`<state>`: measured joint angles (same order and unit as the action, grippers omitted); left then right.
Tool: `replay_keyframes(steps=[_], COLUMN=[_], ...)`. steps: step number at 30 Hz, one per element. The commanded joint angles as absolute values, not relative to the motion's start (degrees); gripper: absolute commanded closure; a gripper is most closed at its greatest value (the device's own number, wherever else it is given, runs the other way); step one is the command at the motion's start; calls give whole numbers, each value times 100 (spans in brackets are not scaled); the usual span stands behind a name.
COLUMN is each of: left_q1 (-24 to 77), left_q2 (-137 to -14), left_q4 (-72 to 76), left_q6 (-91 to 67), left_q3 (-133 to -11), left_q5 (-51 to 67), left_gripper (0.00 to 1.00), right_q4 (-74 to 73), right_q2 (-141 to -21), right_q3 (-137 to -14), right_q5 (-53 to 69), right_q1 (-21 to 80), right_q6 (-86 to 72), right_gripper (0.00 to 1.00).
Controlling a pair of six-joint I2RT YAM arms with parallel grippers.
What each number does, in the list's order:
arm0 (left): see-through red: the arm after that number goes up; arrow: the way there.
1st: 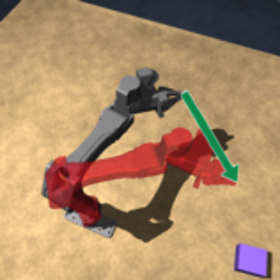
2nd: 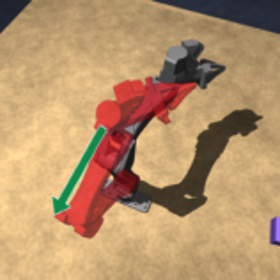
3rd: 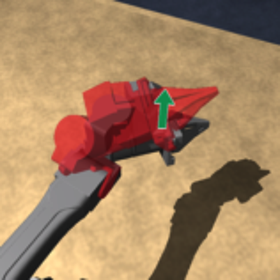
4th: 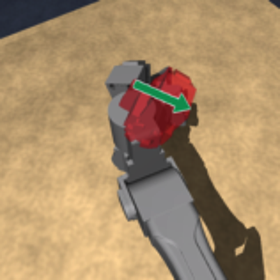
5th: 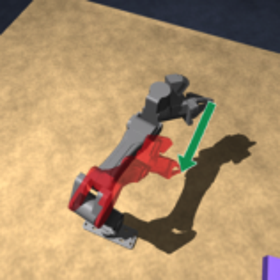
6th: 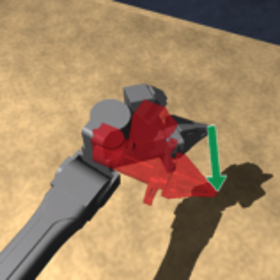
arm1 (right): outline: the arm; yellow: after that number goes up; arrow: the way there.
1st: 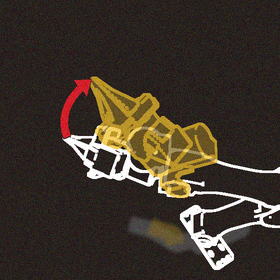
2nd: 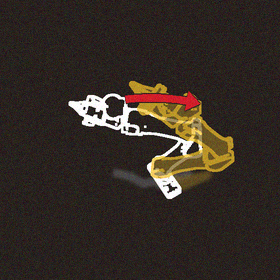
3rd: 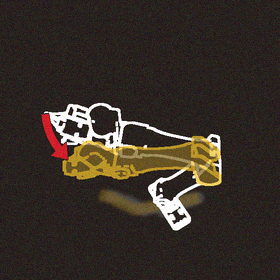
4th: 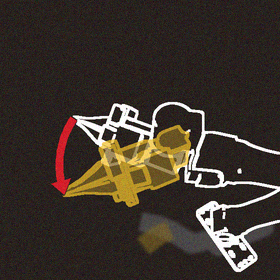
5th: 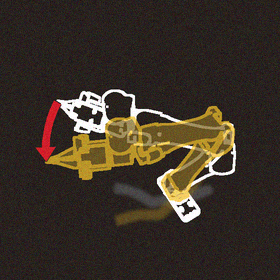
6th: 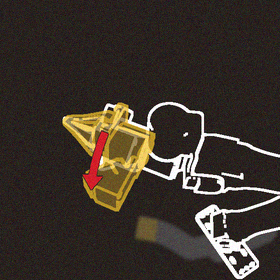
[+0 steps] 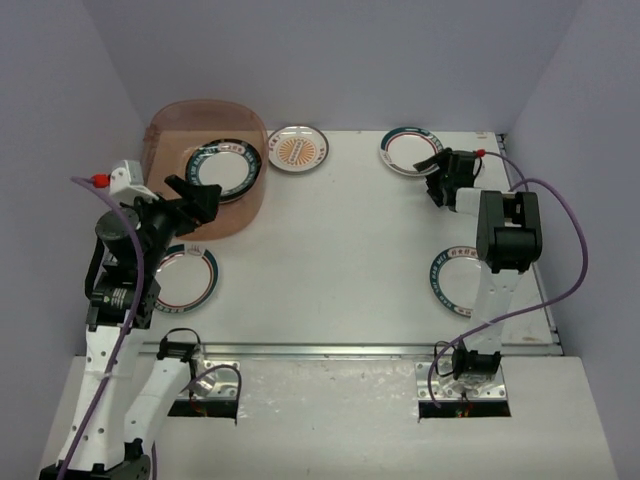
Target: Place the plates into the plastic bin on the countertop
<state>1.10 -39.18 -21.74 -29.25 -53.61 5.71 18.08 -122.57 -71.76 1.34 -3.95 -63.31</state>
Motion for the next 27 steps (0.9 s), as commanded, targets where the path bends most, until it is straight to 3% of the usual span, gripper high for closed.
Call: replay_keyframes(steps=[1, 8, 10, 13, 17, 24, 27], left_q1=[88, 88, 88, 88, 88, 88, 138], left_q2=[-3651, -3660, -3691, -3709, -3858, -4221, -4625], left_q4=[-2314, -2420, -2422, -2361, -2328, -2048, -1519], left_q6=[-2660, -2456, -2435, -2456, -2490, -2724, -2975], left_q3=[-4680, -4526, -4531, -4434, -4438, -4581, -4607], left_q5=[794, 767, 763, 628, 680, 1081, 1767], left_gripper=[0, 0, 0, 0, 0, 0, 0], right_q4=[1949, 1453, 1468, 1389, 1696, 2557, 2636], right_q2=[-12802, -13561, -13754, -13990, -13743, -11839, -10604], right_q3=[-7553, -8230, -8398, -8713, -8269, -6139, -5455], right_q5=[-104, 168, 438, 814, 894, 501, 549], right_q1=[-694, -800, -809, -809, -805, -448, 129], right_q6=[-6874, -7208, -7298, -7353, -7421, -7181, -6373], right_gripper=[14, 31, 46, 58, 99, 100, 100])
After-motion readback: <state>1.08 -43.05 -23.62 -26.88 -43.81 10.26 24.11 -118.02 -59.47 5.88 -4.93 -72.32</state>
